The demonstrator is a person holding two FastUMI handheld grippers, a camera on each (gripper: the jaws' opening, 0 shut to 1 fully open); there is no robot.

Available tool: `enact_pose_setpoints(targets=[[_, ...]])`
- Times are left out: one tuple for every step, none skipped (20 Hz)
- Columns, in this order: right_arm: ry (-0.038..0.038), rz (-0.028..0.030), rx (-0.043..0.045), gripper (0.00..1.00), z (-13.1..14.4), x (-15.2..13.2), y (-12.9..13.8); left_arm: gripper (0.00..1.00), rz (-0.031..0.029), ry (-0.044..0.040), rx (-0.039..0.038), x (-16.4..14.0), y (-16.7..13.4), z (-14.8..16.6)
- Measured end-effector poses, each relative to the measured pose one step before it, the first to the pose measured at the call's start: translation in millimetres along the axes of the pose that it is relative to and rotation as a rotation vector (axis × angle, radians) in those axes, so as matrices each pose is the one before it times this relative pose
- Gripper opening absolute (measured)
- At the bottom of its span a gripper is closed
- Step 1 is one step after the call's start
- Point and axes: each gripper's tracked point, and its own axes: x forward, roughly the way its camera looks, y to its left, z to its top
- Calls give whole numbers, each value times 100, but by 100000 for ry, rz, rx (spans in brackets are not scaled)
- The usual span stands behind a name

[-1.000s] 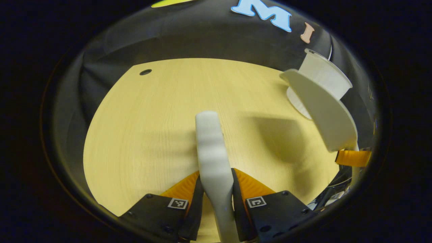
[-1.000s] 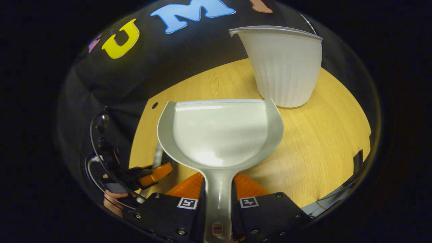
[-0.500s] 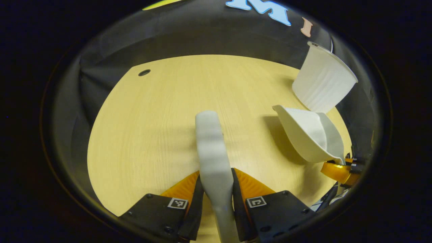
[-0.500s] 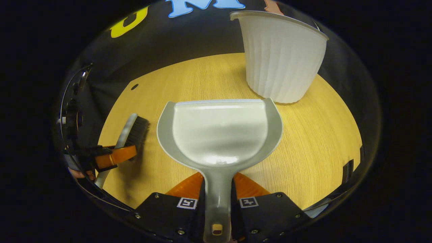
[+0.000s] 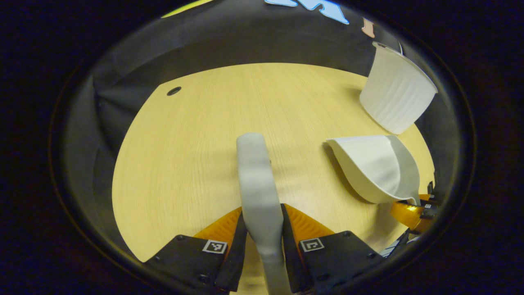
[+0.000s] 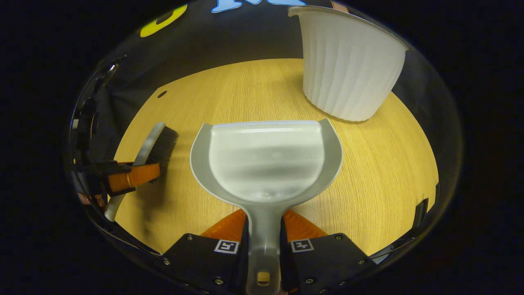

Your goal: Pick up the small broom and dustpan from the desktop, sweep the trash into the dustpan with the broom, and then empty the trash into the garbage bin.

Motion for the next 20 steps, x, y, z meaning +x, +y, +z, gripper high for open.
enact_pose_setpoints(targets=[[452, -251, -308, 32, -12, -137, 21, 48, 144, 400, 27, 143, -254, 241], [-95, -188, -416, 32, -19, 41, 20, 52, 235, 570, 224, 134, -228, 193], [166, -245, -456, 33, 52, -77, -34, 55, 177, -24, 405, 47, -227, 373], [282, -269, -284, 33, -139, 38, -50, 54, 782, -652, 930, -31, -127, 634], [44, -9, -467, 34, -67, 122, 52, 54, 966, -663, 1196, -79, -145, 834], [-28, -24, -283, 34, -128, 76, -119, 54, 448, -443, 559, -67, -156, 622], [142, 18, -259, 34, -50, 11, 4, 57, 130, 127, 109, -47, -220, 469], [125, 122, -157, 35, 24, -34, -14, 54, -95, 334, -204, -103, -282, 443], [129, 438, -126, 35, -39, -112, 39, 57, -29, 236, -262, -109, -287, 433], [-40, 648, 23, 36, 5, 29, 73, 54, -95, 246, -204, -142, -334, 479], [66, 123, 21, 36, 22, -28, -82, 57, -75, 171, 111, -191, -318, 481], [-64, 191, 174, 36, 19, 56, 87, 54, 85, 199, -99, -194, -327, 471], [222, 178, 70, 36, -82, 22, 10, 58, -128, 148, -211, -238, -345, 499], [-267, -39, 46, 36, 89, -99, -107, 62, -208, -1, -365, -285, -356, 555], [5, 113, 183, 37, -10, -154, -74, 70, -89, -187, -531, -381, -362, 610], [455, 69, 228, 38, 24, -161, -76, 75, -198, -489, -604, -463, -486, 895], [617, -194, -41, 41, -170, -200, -139, 80, -132, -586, -480, -432, -394, 735], [242, 71, -175, 47, -59, -88, -79, 84, 240, -591, -511, -456, -355, 766], [121, 252, -300, 51, -106, -189, 26, 93, 416, -666, -495, -492, -343, 810], [494, 519, -325, 51, -89, -267, -47, 99, 286, -1066, -333, -548, -380, 901]])
